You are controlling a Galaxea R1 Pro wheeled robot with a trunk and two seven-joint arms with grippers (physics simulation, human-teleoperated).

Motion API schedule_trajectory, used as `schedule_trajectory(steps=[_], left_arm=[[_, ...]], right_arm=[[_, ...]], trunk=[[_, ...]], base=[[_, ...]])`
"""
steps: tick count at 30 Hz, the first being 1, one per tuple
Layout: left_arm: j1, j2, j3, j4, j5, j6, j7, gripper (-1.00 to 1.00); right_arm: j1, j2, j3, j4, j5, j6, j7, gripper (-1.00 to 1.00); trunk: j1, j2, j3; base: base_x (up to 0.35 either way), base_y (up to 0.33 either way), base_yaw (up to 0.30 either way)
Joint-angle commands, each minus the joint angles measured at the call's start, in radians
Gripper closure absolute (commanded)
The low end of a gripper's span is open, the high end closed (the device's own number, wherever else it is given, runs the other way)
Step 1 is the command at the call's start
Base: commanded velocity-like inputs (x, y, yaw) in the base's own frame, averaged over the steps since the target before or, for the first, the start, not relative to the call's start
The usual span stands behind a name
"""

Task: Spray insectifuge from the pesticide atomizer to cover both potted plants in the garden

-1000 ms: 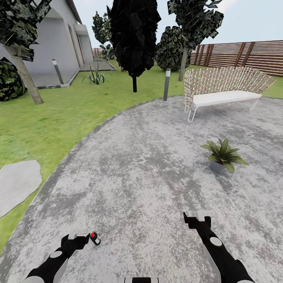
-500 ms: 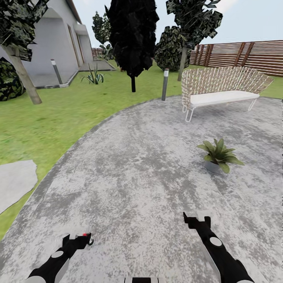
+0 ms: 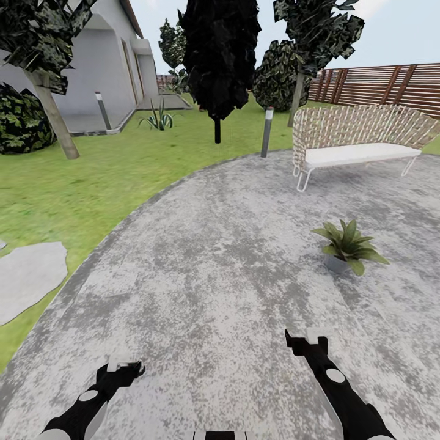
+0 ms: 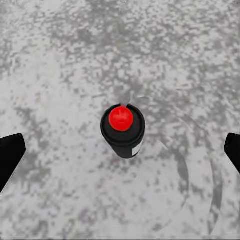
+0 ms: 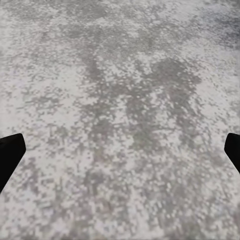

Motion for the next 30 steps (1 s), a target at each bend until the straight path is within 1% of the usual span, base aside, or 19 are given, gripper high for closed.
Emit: schedule_trajectory(steps=[1, 6, 10, 30], left_arm=[[-0.001, 0.001, 0.009, 0.001, -0.010, -0.011, -0.005, -1.00], [0.001, 0.007, 0.008, 0.002, -0.011, -0.034, -0.006, -1.00], [0.001, 0.007, 0.008, 0.002, -0.011, -0.036, -0.006, -1.00], [0.005, 0.007, 0.005, 0.002, -0.013, -0.037, -0.005, -1.00]], right_arm=[[0.000, 0.000, 0.000, 0.001, 0.001, -0.003, 0.000, -1.00], [0.000, 0.000, 0.000, 0.000, 0.001, -0.003, 0.000, -1.00], [0.000, 0.000, 0.000, -0.001, 0.000, -0.003, 0.000, -1.00], [0.000, 0.000, -0.002, -0.003, -0.001, -0.003, 0.000, -1.00]], trunk=[[0.000, 0.000, -0.001], [0.000, 0.000, -0.001], [0.002, -0.001, -0.016], [0.011, -0.006, -0.122]], base=[[0.000, -0.003, 0.008], [0.000, -0.001, 0.002], [0.000, 0.000, 0.000], [0.000, 0.000, 0.000]])
